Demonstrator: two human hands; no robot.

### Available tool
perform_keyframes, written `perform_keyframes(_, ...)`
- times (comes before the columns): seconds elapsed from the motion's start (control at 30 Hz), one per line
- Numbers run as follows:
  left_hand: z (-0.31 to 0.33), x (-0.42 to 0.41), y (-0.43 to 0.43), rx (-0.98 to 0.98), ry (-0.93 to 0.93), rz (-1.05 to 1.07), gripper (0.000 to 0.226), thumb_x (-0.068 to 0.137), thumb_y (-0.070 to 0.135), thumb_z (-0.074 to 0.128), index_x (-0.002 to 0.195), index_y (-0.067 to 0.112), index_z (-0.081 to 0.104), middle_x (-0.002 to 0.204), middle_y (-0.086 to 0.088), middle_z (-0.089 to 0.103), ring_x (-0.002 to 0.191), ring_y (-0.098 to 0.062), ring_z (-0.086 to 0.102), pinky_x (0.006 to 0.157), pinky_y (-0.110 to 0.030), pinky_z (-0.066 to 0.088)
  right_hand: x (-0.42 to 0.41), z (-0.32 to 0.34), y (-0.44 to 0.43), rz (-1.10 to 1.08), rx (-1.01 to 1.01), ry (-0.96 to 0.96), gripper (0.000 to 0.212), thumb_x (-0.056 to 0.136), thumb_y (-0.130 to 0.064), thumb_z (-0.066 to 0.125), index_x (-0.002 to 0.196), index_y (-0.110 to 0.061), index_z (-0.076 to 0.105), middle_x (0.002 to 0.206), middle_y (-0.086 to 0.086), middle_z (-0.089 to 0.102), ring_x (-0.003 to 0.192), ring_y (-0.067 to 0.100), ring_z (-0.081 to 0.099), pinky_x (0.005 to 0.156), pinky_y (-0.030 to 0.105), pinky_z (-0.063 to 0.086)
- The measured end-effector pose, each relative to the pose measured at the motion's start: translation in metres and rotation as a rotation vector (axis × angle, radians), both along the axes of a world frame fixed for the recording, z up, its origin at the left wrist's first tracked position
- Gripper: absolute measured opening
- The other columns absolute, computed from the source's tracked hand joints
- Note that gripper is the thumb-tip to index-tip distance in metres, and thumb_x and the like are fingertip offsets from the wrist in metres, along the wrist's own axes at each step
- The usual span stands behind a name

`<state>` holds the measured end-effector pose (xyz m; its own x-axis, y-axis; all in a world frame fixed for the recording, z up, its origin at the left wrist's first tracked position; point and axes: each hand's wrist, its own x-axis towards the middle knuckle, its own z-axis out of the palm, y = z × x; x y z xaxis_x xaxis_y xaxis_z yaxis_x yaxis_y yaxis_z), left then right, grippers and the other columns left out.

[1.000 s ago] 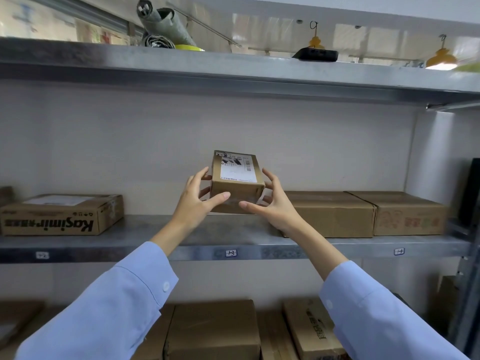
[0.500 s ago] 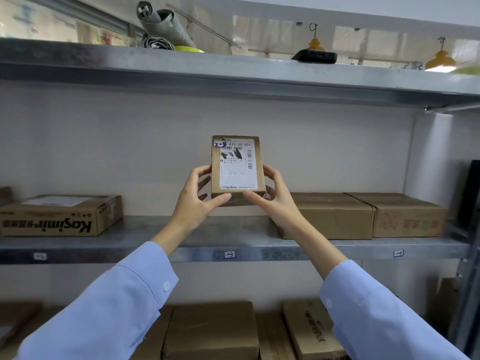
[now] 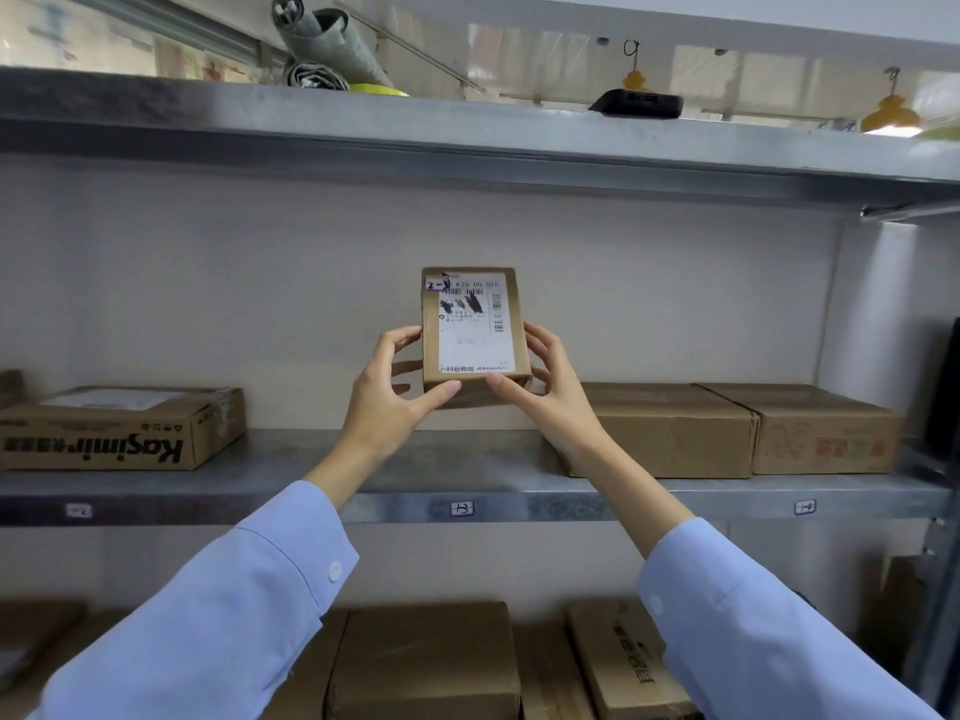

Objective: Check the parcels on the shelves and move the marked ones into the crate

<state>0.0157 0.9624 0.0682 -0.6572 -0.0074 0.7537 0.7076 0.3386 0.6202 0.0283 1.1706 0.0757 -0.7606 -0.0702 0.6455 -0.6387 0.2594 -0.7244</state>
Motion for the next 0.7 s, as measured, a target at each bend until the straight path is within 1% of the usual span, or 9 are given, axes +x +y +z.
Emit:
perform_keyframes(0.07, -0.005, -0.005, -0.002, -0.007, -0.021, 0.018, 0.064, 0.076, 0.03, 0.083, 0.13, 0.026, 0.049, 0.132, 0.013, 0.056, 0.125, -0.004, 0.049, 0.101, -0.037, 0.046, -0.006, -0.005, -0.003, -0.029, 0.012, -0.036, 0.071, 0.085, -0.042, 0.074, 0.144, -0.028, 0.038, 0.143, -0.017, 0.046, 0.131, -0.001, 0.044, 0.101, 0.02, 0.042)
perform_keyframes(0.17, -0.018, -0.016, -0.006, -0.046, -0.087, 0.025, 0.058, 0.077, 0.027, 0.082, 0.126, 0.029, 0.051, 0.126, 0.015, 0.06, 0.122, -0.006, 0.053, 0.101, -0.038, 0.047, -0.013, -0.015, -0.007, -0.065, 0.023, -0.13, 0.069, 0.085, -0.045, 0.072, 0.143, -0.026, 0.041, 0.138, -0.016, 0.05, 0.128, 0.005, 0.049, 0.1, 0.025, 0.045)
perform_keyframes(0.23, -0.027, -0.02, -0.007, -0.09, -0.128, 0.033, 0.052, 0.078, 0.025, 0.081, 0.121, 0.031, 0.052, 0.12, 0.016, 0.061, 0.119, -0.008, 0.055, 0.099, -0.032, 0.045, -0.018, -0.023, -0.009, -0.088, 0.044, -0.17, 0.07, 0.084, -0.047, 0.072, 0.143, -0.027, 0.04, 0.134, -0.016, 0.05, 0.125, 0.008, 0.051, 0.102, 0.031, 0.047)
perform_keyframes(0.3, -0.034, -0.023, -0.007, -0.121, -0.179, 0.033, 0.046, 0.079, 0.024, 0.08, 0.117, 0.032, 0.054, 0.113, 0.018, 0.061, 0.114, -0.007, 0.056, 0.095, -0.025, 0.043, -0.025, -0.032, -0.011, -0.091, 0.047, -0.213, 0.072, 0.082, -0.051, 0.073, 0.142, -0.028, 0.039, 0.137, -0.011, 0.051, 0.126, 0.012, 0.052, 0.104, 0.039, 0.048)
perform_keyframes(0.37, -0.041, -0.027, -0.008, -0.13, -0.222, 0.037, 0.044, 0.079, 0.025, 0.08, 0.115, 0.032, 0.055, 0.106, 0.022, 0.061, 0.108, -0.008, 0.059, 0.094, -0.026, 0.045, -0.03, -0.04, -0.012, -0.088, 0.055, -0.253, 0.074, 0.078, -0.056, 0.073, 0.14, -0.031, 0.041, 0.14, -0.007, 0.052, 0.125, 0.013, 0.053, 0.103, 0.043, 0.049)
perform_keyframes(0.43, -0.047, -0.032, -0.01, -0.142, -0.254, 0.04, 0.044, 0.078, 0.028, 0.081, 0.115, 0.033, 0.056, 0.107, 0.02, 0.064, 0.104, -0.01, 0.063, 0.094, -0.029, 0.047, -0.033, -0.045, -0.013, -0.088, 0.061, -0.283, 0.069, 0.077, -0.058, 0.072, 0.135, -0.034, 0.044, 0.139, -0.006, 0.053, 0.121, 0.016, 0.057, 0.1, 0.043, 0.051)
perform_keyframes(0.53, -0.05, -0.036, -0.01, -0.148, -0.286, 0.038, 0.045, 0.079, 0.029, 0.08, 0.117, 0.032, 0.057, 0.113, 0.012, 0.065, 0.098, -0.013, 0.065, 0.092, -0.031, 0.05, -0.036, -0.047, -0.014, -0.096, 0.05, -0.303, 0.055, 0.085, -0.051, 0.07, 0.131, -0.033, 0.046, 0.134, -0.007, 0.052, 0.117, 0.017, 0.058, 0.098, 0.039, 0.052)
perform_keyframes(0.6, -0.049, -0.037, -0.01, -0.144, -0.298, 0.049, 0.045, 0.079, 0.029, 0.08, 0.117, 0.03, 0.057, 0.113, 0.009, 0.066, 0.095, -0.013, 0.065, 0.09, -0.029, 0.049, -0.038, -0.047, -0.016, -0.108, 0.049, -0.318, 0.054, 0.086, -0.051, 0.069, 0.132, -0.032, 0.047, 0.131, -0.008, 0.05, 0.118, 0.015, 0.056, 0.099, 0.037, 0.051)
perform_keyframes(0.7, -0.047, -0.037, -0.01, -0.152, -0.321, 0.044, 0.045, 0.08, 0.03, 0.079, 0.12, 0.028, 0.057, 0.114, 0.008, 0.065, 0.094, -0.013, 0.064, 0.083, -0.024, 0.045, -0.039, -0.049, -0.016, -0.116, 0.041, -0.335, 0.055, 0.086, -0.052, 0.068, 0.132, -0.032, 0.047, 0.136, -0.006, 0.051, 0.118, 0.014, 0.057, 0.096, 0.035, 0.052)
